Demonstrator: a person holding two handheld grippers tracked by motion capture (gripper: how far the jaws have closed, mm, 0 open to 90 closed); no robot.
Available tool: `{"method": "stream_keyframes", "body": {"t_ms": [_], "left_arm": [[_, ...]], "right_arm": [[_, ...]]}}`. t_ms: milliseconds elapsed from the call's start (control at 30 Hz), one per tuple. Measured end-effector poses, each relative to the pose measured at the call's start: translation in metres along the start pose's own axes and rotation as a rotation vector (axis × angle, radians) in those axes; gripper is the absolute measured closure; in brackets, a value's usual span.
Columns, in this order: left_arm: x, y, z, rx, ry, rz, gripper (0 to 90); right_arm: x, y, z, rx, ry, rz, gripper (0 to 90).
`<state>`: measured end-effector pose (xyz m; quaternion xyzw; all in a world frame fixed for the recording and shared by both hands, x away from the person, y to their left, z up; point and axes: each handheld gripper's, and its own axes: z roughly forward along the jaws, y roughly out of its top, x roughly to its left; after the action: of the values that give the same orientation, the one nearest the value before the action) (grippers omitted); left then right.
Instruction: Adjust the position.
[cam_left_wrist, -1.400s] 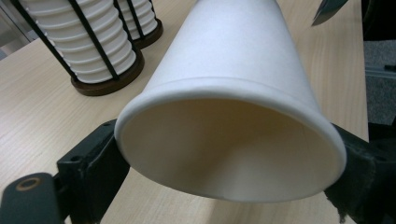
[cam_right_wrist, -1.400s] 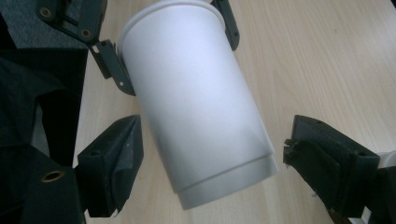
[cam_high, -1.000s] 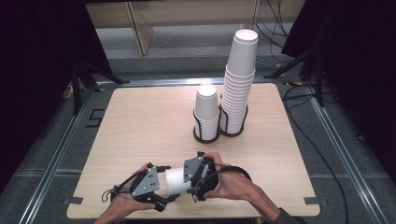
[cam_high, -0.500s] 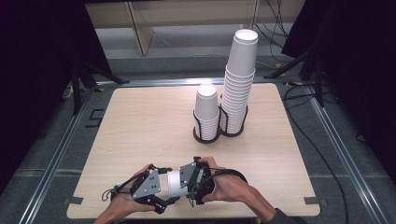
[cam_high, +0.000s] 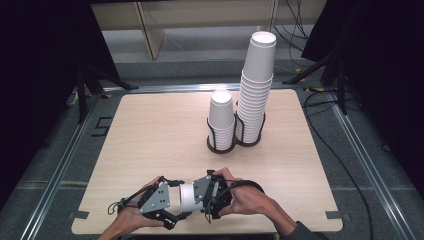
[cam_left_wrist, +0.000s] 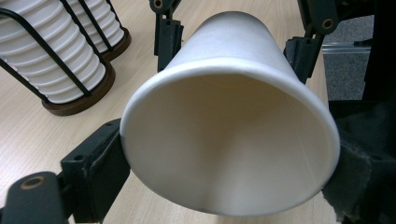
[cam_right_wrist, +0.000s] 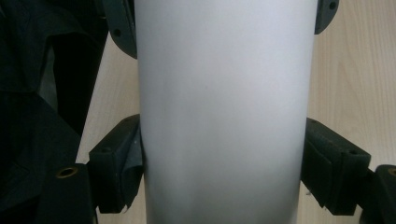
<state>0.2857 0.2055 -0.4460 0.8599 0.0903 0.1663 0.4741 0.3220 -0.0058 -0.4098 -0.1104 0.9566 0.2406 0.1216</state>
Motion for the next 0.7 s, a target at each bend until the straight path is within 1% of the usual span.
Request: {"method": "stream_keyframes", "body": {"t_ms": [33,67,100,133,167,200,300,367,400,467,533,567,600,633,667,700], "left_arm": [[0.0,0.0,0.0,-0.008,0.0,-0.004,11.1],[0.0,-0.001,0.001,-0.031,-0.007,-0.018,10.4],[0.0,0.0,0.0,-0.032,0.003,-0.017,9.5],[0.0,0.0,0.0,-0.04,0.006,-0.018,8.4],[0.0,-0.001,0.0,-0.066,0.01,-0.033,7.9],[0.001,-0.001,-0.001,-0.072,0.009,-0.038,7.5],[0.003,-0.002,-0.002,-0.121,0.013,-0.069,6.9],[0.005,-0.002,-0.004,-0.146,0.017,-0.085,6.8],[0.006,-0.002,-0.006,-0.143,0.017,-0.081,6.6],[0.008,-0.004,-0.005,-0.178,0.024,-0.107,6.7],[0.01,-0.005,-0.007,-0.183,0.038,-0.114,7.9],[0.011,-0.006,-0.008,-0.187,0.049,-0.118,10.3],[0.011,-0.007,-0.009,-0.202,0.057,-0.131,14.2],[0.011,-0.007,-0.009,-0.202,0.057,-0.131,14.3],[0.012,-0.007,-0.009,-0.235,0.056,-0.165,13.3],[0.013,-0.007,-0.01,-0.248,0.057,-0.168,14.6]], "right_arm": [[0.0,0.0,0.0,-0.003,-0.004,-0.007,23.2],[-0.001,0.0,-0.001,-0.006,-0.011,-0.016,23.0],[-0.003,0.0,-0.001,-0.014,-0.016,-0.034,22.7],[-0.001,0.0,-0.002,-0.011,-0.007,-0.007,22.4],[-0.001,0.0,-0.003,-0.014,0.001,-0.005,22.2],[-0.002,-0.001,-0.004,-0.018,-0.008,-0.001,22.2],[-0.003,-0.002,-0.009,-0.041,-0.005,0.019,22.1],[-0.004,-0.003,-0.013,-0.056,-0.006,0.038,22.1],[-0.005,-0.004,-0.015,-0.064,-0.015,0.037,22.1],[-0.007,-0.006,-0.019,-0.084,-0.01,0.068,22.1],[-0.01,-0.01,-0.024,-0.111,-0.017,0.095,22.0],[-0.012,-0.013,-0.028,-0.129,-0.014,0.114,22.0],[-0.014,-0.015,-0.031,-0.151,-0.016,0.132,22.0],[-0.015,-0.017,-0.035,-0.174,-0.013,0.153,21.9],[-0.017,-0.019,-0.039,-0.197,-0.024,0.174,21.9],[-0.02,-0.021,-0.042,-0.222,-0.032,0.197,21.8]]}}
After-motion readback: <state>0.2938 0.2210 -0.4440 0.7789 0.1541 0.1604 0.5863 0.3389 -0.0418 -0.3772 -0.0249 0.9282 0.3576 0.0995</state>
